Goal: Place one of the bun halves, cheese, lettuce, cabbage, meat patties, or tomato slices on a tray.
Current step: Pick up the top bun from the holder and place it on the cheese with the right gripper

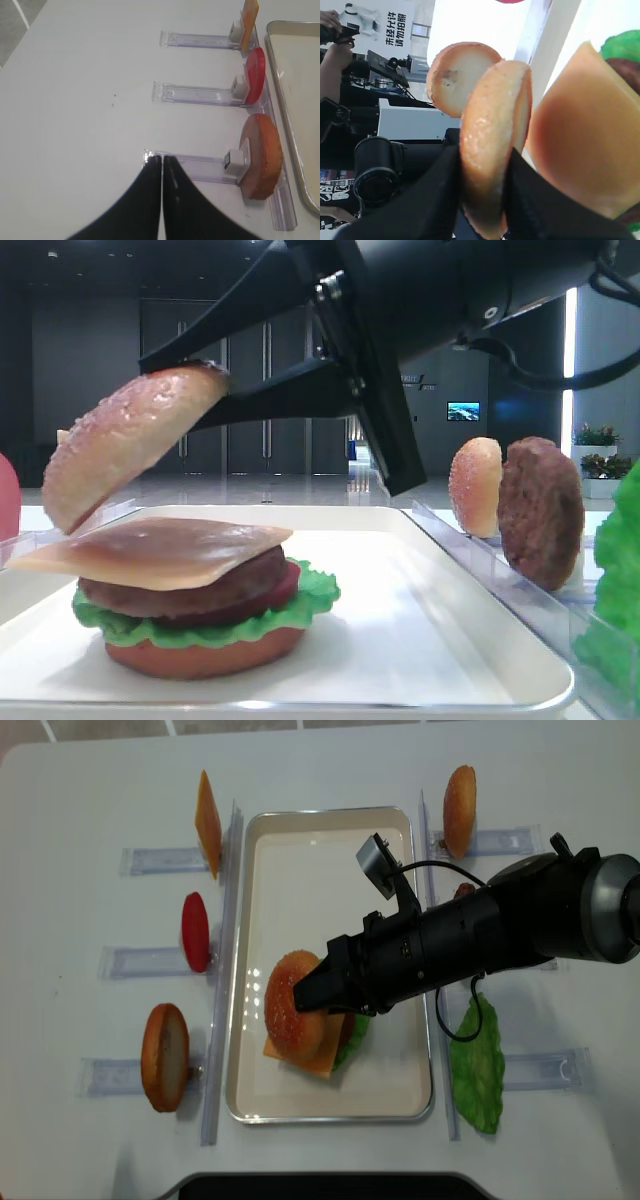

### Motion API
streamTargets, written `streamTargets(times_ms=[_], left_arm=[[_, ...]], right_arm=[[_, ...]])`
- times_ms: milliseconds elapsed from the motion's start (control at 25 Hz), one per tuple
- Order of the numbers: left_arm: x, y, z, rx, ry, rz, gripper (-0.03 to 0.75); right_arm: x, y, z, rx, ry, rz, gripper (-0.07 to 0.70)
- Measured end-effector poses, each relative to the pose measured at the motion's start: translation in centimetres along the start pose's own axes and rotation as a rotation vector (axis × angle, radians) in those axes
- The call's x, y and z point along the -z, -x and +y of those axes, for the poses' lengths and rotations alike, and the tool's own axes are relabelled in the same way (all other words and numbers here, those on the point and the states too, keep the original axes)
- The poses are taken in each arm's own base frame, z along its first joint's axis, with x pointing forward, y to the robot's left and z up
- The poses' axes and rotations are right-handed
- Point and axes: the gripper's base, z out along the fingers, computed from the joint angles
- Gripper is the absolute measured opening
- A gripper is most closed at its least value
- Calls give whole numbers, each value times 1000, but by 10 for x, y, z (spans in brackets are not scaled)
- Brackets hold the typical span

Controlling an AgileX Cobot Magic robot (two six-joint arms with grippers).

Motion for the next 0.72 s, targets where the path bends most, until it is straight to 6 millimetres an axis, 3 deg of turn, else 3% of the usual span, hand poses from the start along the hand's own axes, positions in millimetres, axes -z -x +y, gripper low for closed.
streamTargets(times_ms=[720], left_arm=[[0, 0, 0, 0, 0, 0, -1]], right_arm=[[0, 0, -2, 8, -22, -3, 191]])
